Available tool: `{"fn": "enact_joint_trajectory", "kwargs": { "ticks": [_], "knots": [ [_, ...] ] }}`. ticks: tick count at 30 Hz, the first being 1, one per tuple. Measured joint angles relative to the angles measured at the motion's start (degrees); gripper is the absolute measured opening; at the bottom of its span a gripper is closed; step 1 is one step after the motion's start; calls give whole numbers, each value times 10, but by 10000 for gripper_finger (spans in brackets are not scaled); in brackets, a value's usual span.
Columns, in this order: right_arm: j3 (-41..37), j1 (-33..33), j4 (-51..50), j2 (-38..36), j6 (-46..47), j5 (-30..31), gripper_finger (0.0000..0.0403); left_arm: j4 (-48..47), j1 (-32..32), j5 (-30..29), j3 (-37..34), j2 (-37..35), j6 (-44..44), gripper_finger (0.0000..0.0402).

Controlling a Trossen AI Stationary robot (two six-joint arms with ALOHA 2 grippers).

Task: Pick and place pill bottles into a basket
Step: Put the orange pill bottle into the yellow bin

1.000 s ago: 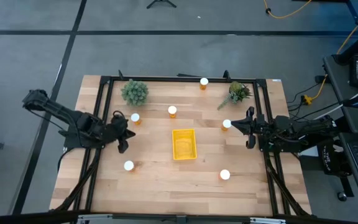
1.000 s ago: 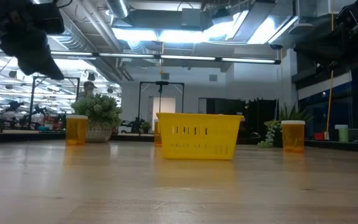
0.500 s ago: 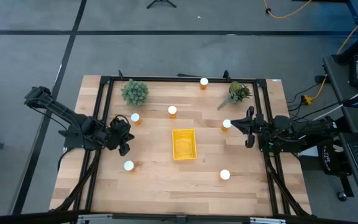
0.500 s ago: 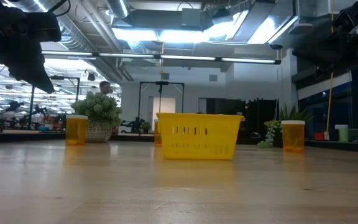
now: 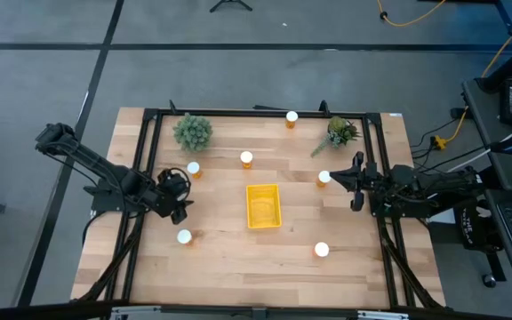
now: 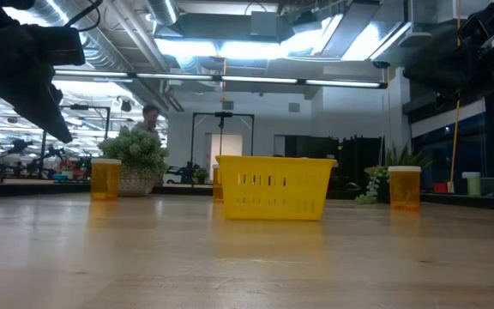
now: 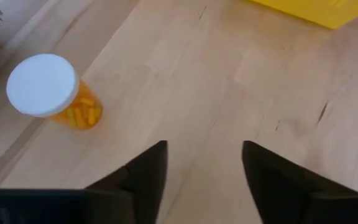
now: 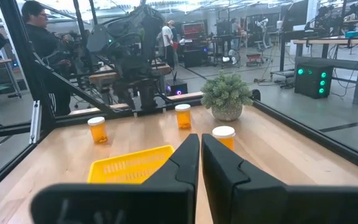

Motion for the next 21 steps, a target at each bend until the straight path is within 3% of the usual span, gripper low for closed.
{"fn": "enact_joint_trajectory", "kwargs": {
  "ticks": [9,14,21],
  "knots": [
    [0,0,0,0,0,0,23,-10,0,-43,0,1,10,281],
    [0,0,0,0,0,0,23,-26,0,-80,0,3,6,285],
    [0,0,0,0,0,0,23,-25,0,-185,-37,31,-36,283]
  ]
}}
